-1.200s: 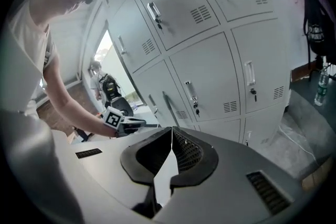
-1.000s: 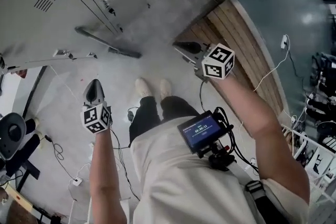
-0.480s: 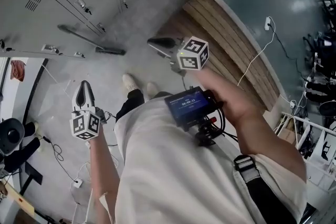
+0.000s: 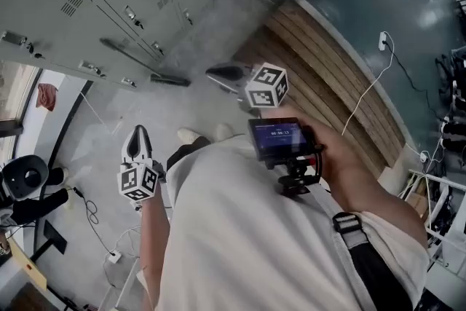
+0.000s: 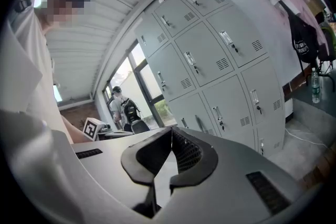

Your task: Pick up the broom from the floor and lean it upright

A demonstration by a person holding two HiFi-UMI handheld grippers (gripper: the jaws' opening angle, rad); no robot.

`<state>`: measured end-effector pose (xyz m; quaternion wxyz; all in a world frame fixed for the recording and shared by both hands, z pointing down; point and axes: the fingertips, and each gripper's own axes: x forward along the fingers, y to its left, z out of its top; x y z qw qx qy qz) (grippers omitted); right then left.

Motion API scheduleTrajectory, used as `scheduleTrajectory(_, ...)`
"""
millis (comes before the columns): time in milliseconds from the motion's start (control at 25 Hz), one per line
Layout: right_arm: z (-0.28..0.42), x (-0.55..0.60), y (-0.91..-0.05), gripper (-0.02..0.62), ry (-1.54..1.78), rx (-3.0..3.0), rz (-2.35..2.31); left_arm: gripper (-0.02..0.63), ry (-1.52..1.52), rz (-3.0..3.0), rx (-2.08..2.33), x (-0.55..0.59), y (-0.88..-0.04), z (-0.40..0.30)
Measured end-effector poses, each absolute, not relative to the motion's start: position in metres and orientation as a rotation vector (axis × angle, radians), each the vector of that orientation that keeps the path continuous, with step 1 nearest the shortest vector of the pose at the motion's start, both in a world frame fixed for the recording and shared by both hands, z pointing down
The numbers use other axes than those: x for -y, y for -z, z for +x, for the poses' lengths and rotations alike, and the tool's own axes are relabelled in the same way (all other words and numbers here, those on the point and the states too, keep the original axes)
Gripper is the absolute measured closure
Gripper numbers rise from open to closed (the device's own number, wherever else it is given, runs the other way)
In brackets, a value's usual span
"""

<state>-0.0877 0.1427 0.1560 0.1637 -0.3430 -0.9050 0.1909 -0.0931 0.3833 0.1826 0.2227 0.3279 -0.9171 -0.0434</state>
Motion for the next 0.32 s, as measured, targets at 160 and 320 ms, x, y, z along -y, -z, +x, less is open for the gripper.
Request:
scheduleTrajectory(160, -0.065, -0.152, -0.156, 0.58, -0.556, 2.562, -0.998, 0.594, 0.115, 0.946, 2.523, -0.37, -0.181, -0.075)
scheduleTrajectory(320, -0.049, -0.165, -0.154, 0.58, -0.571, 2.567, -0.953, 0.594, 0.099, 1.03, 2.48, -0.363, -0.174, -0.067)
